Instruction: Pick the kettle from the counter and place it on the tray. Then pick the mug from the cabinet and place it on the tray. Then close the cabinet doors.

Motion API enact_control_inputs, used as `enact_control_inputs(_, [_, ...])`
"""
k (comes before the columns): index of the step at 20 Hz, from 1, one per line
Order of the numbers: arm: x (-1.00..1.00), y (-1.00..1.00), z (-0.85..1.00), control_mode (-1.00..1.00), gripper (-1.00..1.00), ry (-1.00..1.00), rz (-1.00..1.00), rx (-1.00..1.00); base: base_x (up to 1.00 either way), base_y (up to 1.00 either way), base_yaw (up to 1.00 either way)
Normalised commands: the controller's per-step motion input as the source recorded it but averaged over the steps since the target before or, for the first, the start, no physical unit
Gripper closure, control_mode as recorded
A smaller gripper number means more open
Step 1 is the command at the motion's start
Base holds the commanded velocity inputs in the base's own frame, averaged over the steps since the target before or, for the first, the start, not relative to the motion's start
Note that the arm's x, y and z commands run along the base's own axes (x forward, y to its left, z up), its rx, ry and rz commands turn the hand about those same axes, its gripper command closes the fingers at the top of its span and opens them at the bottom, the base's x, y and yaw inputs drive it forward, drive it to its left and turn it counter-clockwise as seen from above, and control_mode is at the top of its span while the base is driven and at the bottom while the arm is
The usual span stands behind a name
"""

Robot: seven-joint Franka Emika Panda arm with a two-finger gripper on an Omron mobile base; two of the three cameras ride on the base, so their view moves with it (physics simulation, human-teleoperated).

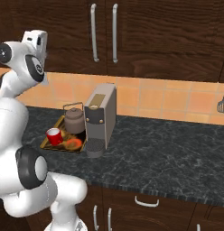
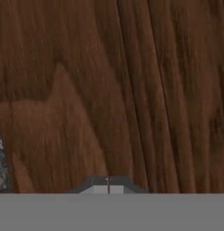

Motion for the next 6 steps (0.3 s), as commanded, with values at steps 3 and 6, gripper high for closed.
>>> enact_control_inputs(3, [0.38, -0.6, -0.02, -1.0, 1.0, 0.1, 0.08, 0.07, 0.0, 0.0, 0.0])
enact_control_inputs(6, [0.0, -0.13, 0.0, -1.0, 1.0, 0.0, 0.0, 0.01, 0.0, 0.0, 0.0])
